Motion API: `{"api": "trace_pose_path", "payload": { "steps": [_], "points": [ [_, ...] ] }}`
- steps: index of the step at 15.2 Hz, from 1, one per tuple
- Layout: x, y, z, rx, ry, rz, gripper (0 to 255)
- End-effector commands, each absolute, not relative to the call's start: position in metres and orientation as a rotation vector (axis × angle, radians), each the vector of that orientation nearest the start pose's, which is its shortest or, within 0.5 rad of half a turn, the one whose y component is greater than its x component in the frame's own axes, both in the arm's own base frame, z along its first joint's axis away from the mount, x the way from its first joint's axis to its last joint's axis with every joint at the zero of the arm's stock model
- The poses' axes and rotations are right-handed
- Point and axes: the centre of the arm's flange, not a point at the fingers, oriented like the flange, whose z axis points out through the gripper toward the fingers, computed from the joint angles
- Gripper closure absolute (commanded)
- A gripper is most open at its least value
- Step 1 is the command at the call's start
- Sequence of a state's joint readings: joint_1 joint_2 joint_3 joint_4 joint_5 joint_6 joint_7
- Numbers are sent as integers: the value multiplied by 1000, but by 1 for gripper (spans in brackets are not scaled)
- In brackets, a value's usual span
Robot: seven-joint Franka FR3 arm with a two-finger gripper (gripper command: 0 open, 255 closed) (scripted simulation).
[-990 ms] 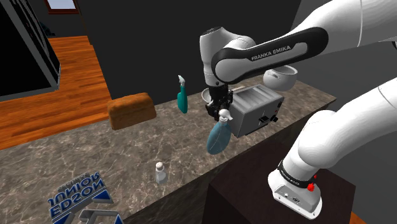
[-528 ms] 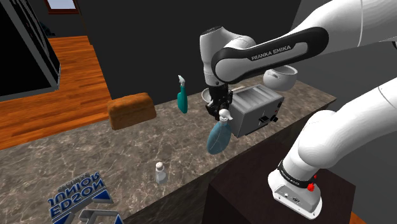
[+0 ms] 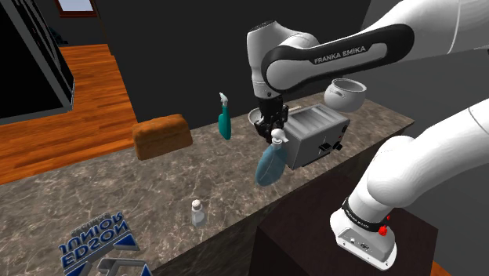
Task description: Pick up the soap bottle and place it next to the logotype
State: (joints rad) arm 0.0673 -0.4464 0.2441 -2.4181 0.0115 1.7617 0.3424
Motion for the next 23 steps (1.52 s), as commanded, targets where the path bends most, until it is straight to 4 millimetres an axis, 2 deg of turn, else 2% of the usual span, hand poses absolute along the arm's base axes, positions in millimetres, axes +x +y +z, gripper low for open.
{"api": "trace_pose_path", "payload": {
  "steps": [1, 23],
  "points": [
    [370, 124, 462, -3283, 113, 299, 255],
    [370, 124, 578, -3283, 113, 299, 255]
  ]
}}
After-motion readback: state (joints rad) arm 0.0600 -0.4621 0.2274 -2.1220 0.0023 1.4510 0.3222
